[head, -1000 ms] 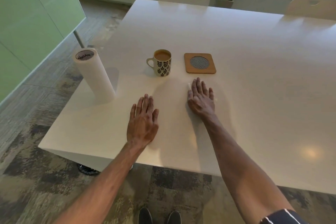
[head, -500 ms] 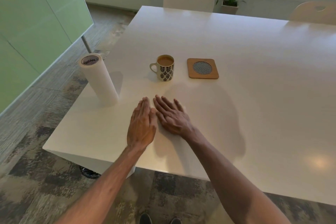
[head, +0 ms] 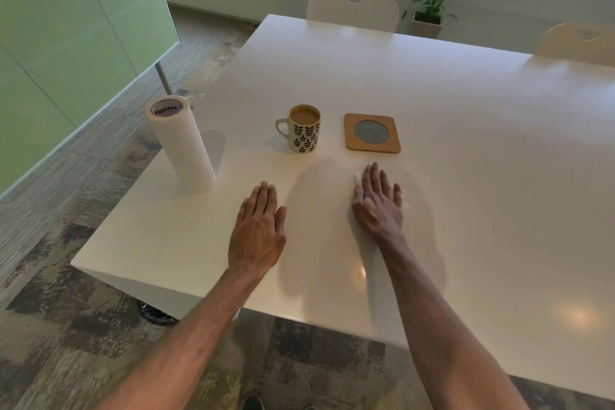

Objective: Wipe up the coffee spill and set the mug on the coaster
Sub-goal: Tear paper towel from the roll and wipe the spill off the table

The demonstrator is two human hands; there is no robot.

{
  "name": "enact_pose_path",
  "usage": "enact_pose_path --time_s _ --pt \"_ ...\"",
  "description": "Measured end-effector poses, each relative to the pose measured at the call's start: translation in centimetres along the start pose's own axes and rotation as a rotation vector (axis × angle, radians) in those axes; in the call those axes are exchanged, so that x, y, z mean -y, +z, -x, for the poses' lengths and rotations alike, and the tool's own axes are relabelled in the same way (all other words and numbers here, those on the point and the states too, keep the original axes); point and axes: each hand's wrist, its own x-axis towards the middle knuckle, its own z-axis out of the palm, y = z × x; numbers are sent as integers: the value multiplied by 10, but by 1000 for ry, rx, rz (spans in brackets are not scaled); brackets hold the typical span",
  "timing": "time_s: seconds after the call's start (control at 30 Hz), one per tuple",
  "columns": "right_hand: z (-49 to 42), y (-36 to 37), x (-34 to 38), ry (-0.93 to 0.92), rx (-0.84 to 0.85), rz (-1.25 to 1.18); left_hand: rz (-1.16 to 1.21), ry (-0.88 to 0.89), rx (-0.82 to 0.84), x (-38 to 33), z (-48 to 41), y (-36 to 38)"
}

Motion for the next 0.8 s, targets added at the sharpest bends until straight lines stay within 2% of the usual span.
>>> enact_pose_path --time_s 0.3,0.53,0.67,0.8 --pt "18 23 58 -368 137 44 52 -15 21 -3 0 -4" --pt "83 39 60 -525 129 94 8 9 66 -8 5 -14" --pt "127 43 39 -532 122 69 53 8 59 -10 5 -14" --pt "155 35 -5 -431 91 69 118 -11 41 -9 6 -10"
